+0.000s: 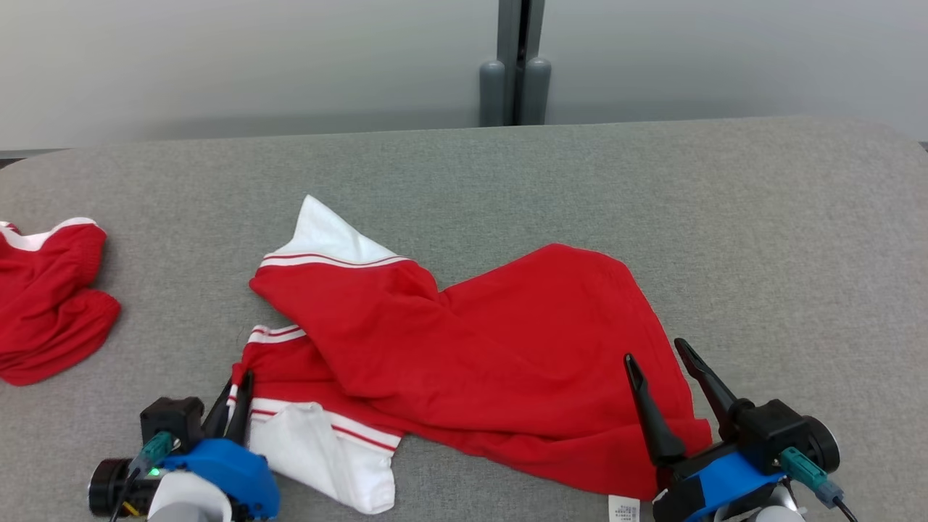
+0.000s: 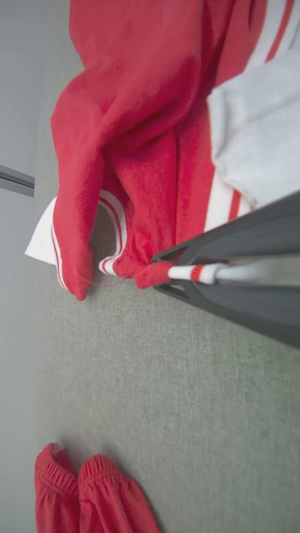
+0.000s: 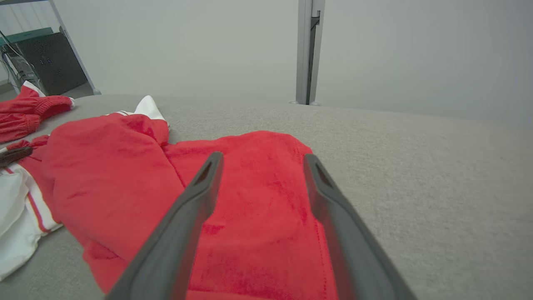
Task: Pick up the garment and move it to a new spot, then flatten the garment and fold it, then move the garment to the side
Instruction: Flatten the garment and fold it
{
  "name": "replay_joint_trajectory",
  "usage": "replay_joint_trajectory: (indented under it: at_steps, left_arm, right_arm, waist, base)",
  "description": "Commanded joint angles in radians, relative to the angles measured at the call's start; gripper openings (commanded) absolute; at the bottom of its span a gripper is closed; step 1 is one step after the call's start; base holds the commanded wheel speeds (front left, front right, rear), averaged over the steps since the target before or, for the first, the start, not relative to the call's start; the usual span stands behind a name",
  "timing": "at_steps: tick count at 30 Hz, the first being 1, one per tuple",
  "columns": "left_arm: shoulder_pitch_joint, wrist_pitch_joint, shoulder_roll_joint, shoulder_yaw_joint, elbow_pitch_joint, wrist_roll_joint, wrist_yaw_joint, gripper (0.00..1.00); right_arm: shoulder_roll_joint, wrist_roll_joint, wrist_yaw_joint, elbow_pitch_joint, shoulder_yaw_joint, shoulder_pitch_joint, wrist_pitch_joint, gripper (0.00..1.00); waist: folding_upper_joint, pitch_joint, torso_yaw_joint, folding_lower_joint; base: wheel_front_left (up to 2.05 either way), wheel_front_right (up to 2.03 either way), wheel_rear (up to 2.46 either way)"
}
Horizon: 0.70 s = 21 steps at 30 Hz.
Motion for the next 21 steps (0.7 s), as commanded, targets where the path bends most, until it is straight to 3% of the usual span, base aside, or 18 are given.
replay_joint_trajectory:
  at_steps: [1, 6, 7, 8, 9, 16, 21]
  left_arm:
    - [0.024, 0.0, 0.014, 0.012, -0.01, 0.005, 0.001, 0.0]
    - [0.11, 0.0, 0.02, 0.039, -0.04, 0.012, 0.003, 0.0]
    - [0.117, 0.0, 0.021, 0.04, -0.04, 0.012, 0.003, 0.07]
    - [0.121, 0.0, 0.021, 0.04, -0.041, 0.013, 0.002, 0.47]
    - [0.124, 0.0, 0.019, 0.049, -0.049, 0.01, 0.002, 1.0]
    - [0.166, 0.0, -0.013, 0.117, -0.22, 0.056, 0.008, 1.0]
    - [0.206, 0.0, -0.043, 0.106, -0.294, 0.092, 0.003, 1.0]
  right_arm:
    - [-0.003, 0.006, 0.0, 0.001, -0.004, 0.009, -0.001, 1.0]
    - [0.001, 0.013, 0.0, 0.005, -0.006, 0.022, -0.001, 1.0]
    - [0.002, 0.015, 0.0, 0.008, -0.002, 0.022, -0.001, 1.0]
    - [0.002, 0.015, 0.0, 0.01, 0.0, 0.021, -0.001, 1.0]
    - [0.003, 0.016, 0.0, 0.013, 0.002, 0.02, -0.001, 1.0]
    - [0.002, 0.024, 0.0, 0.019, 0.011, 0.032, -0.001, 1.0]
    - [-0.003, 0.027, 0.0, 0.016, 0.004, 0.045, -0.001, 1.0]
  waist:
    - [0.0, -0.004, 0.007, 0.0001]
    - [0.0, -0.018, 0.037, 0.0001]
    - [0.0, -0.02, 0.041, 0.0001]
    - [0.0, -0.021, 0.042, 0.0001]
    - [0.0, -0.023, 0.043, 0.0001]
    - [0.0, -0.043, 0.043, 0.0001]
    - [0.0, -0.05, 0.042, 0.0001]
  base:
    - [0.0, 0.0, 0.0]
    - [0.0, 0.0, 0.0]
    - [0.0, 0.0, 0.0]
    - [0.0, 0.0, 0.0]
    - [0.0, 0.0, 0.0]
    - [0.0, 0.0, 0.0]
    - [0.0, 0.0, 0.0]
